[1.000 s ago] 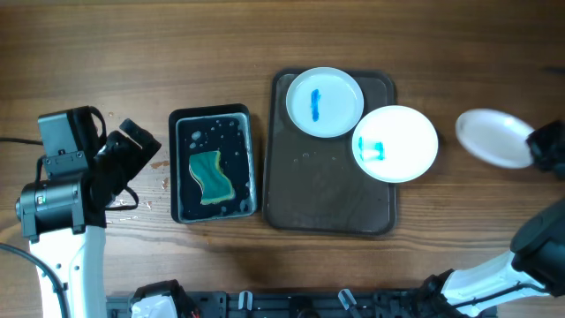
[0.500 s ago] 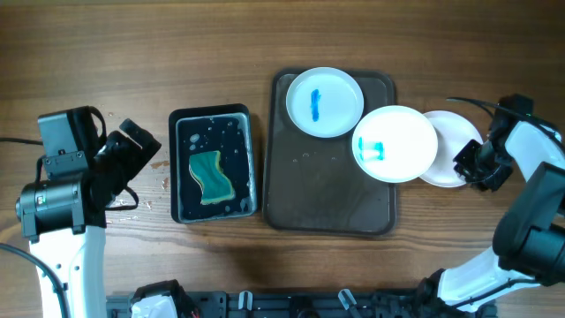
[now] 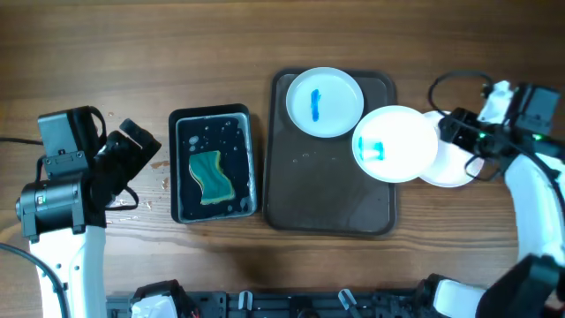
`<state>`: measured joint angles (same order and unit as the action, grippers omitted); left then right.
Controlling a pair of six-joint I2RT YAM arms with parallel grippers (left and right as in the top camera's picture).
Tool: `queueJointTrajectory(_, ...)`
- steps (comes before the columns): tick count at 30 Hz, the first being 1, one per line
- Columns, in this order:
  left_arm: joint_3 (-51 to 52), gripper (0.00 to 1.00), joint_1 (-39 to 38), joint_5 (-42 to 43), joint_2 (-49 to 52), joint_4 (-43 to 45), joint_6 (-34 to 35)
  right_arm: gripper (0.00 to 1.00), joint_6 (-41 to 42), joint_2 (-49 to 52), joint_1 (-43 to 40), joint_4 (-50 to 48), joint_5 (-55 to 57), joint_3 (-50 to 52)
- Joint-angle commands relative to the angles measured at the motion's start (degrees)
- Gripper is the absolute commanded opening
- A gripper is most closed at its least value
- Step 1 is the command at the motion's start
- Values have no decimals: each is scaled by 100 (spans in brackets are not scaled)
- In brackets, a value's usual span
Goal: Clean dirty plates on tray and stack at the side
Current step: 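Release the plate and move the right gripper back to the tray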
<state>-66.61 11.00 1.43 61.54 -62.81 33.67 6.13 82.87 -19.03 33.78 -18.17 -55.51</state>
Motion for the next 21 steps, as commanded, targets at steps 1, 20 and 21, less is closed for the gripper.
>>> queueJointTrajectory(1,-92,100,37,2,-4,15,-26,64,-98,627,221,-376,-225,195)
queueJointTrajectory(20,-92,100,37,2,-4,15,-26,4,286,-726,988,1703,122,-396)
queueJointTrajectory(21,-92,100,37,2,-4,15,-26,4,306,-815,1311,1803,120,-358)
